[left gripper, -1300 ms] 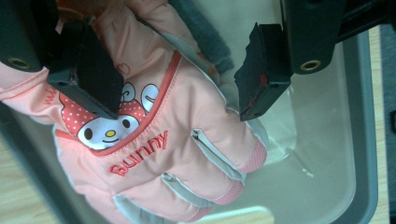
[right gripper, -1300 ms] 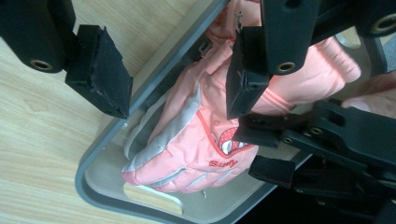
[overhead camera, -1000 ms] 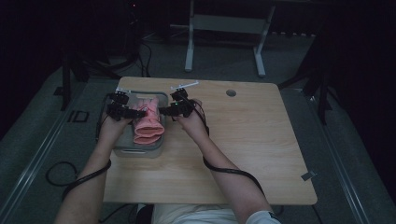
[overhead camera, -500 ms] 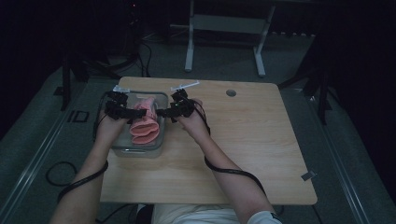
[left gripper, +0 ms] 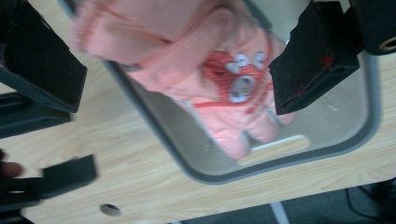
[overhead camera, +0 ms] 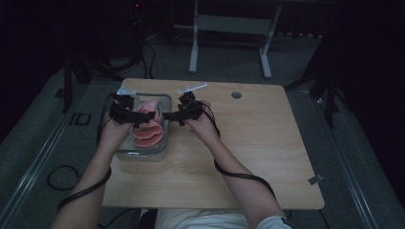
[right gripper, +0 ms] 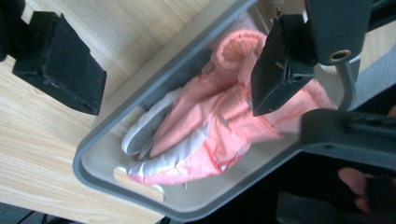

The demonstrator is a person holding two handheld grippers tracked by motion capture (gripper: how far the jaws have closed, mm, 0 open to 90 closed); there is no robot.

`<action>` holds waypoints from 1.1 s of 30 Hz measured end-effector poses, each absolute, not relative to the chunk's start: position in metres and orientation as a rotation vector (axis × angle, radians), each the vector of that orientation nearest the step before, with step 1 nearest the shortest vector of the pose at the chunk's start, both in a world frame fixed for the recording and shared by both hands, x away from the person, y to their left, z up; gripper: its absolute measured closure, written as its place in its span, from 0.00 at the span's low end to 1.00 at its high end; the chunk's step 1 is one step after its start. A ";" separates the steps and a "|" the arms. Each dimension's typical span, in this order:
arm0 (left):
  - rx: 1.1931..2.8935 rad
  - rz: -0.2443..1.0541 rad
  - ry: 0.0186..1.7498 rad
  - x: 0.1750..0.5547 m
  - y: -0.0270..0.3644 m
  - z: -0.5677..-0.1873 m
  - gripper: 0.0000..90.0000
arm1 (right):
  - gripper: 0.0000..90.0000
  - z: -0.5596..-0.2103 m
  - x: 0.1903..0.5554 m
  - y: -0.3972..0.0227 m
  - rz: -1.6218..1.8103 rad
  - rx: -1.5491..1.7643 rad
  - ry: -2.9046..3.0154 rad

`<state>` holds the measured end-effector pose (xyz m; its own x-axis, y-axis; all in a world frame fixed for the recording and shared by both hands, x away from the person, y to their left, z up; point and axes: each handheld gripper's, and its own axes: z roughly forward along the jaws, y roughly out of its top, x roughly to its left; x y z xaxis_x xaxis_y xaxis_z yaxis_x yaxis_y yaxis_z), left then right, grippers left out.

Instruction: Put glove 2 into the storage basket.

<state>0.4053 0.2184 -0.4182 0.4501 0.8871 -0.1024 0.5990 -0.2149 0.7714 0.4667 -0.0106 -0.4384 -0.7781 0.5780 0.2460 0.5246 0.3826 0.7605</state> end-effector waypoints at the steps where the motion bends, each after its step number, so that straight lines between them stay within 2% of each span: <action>1: 1.925 0.470 1.247 0.405 0.218 -0.418 0.02 | 0.20 -0.439 0.466 -0.012 1.366 1.022 2.568; 4: 1.917 0.446 1.157 0.390 0.203 -0.414 0.02 | 0.20 -0.440 0.464 -0.021 1.360 1.015 2.557; 16: 1.903 0.393 0.995 0.361 0.179 -0.411 0.02 | 0.20 -0.444 0.453 -0.047 1.322 0.960 2.560; 33: 1.973 0.349 0.768 0.327 0.121 -0.412 0.02 | 0.20 -0.454 0.436 -0.081 1.319 0.938 2.584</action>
<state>0.3265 0.1213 -0.4122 0.7612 0.6447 -0.0695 0.3719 -0.3463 0.8613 0.4357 -0.0805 -0.4540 -0.8070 0.5602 0.1870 0.4801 0.4379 0.7601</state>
